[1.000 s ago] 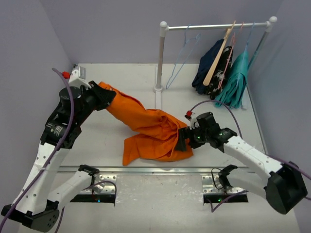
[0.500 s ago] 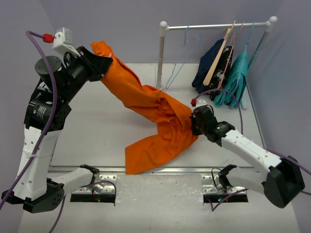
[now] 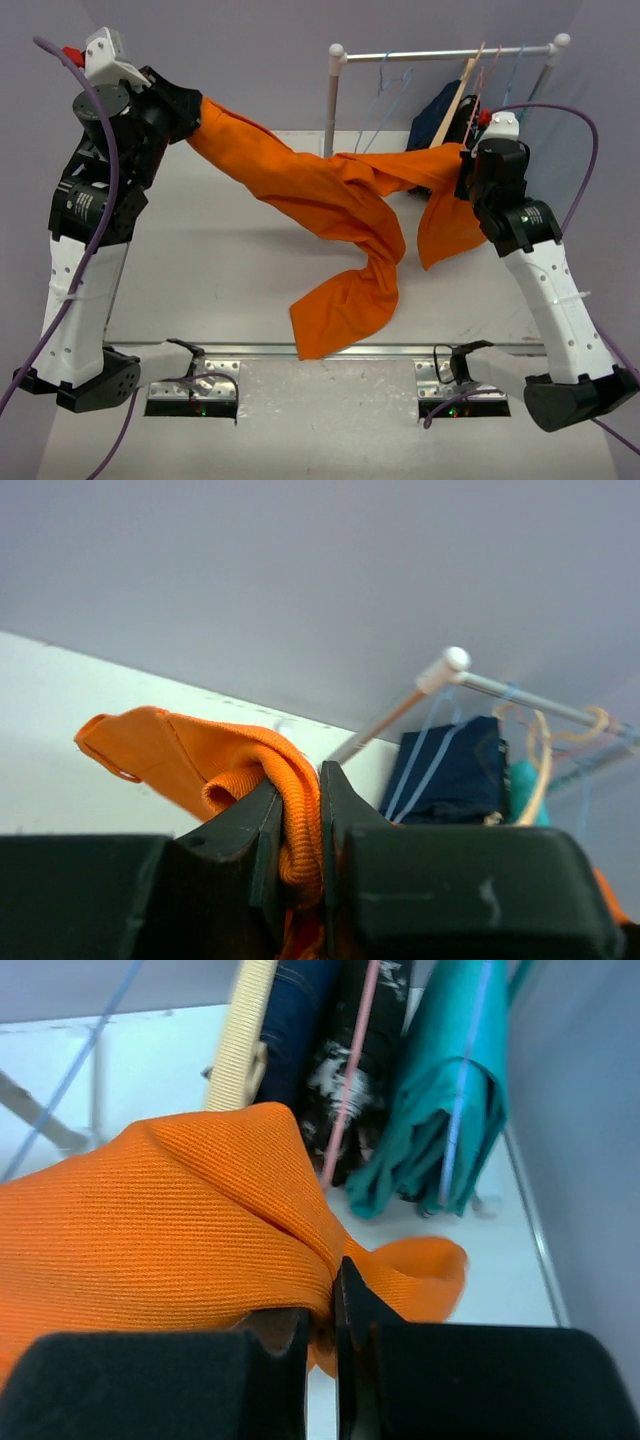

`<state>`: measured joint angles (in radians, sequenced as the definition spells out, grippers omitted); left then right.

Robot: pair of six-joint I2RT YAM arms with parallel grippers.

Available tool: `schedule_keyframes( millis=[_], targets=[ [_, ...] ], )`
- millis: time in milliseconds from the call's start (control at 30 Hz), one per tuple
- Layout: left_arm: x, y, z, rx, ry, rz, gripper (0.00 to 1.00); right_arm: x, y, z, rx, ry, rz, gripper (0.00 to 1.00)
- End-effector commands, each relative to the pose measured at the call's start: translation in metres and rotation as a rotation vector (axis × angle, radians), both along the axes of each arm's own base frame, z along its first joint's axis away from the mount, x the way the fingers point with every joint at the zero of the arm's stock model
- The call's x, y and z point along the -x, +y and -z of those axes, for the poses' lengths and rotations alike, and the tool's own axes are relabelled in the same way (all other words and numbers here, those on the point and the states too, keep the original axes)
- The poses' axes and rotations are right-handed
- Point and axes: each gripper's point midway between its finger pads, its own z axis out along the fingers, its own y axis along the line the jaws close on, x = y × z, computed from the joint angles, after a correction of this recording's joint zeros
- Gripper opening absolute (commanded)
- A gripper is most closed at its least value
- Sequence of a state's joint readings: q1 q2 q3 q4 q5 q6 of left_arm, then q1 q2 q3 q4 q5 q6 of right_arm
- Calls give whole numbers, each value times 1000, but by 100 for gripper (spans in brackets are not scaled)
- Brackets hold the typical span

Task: Place the trousers on the hanger
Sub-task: Flatten out the trousers at the center of the board.

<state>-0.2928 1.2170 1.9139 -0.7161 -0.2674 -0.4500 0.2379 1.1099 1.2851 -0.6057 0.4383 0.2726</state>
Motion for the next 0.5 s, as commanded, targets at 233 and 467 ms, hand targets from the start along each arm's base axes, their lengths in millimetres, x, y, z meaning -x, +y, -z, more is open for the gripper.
schedule_keyframes(
  millis=[233,467],
  targets=[
    [0,71,8,-91,75,-401,0,54,137,163,-162,357,-531,99],
    [-18,59,28,-128,142,-354,0,124,199,223,-228,401,-791,98]
  ],
)
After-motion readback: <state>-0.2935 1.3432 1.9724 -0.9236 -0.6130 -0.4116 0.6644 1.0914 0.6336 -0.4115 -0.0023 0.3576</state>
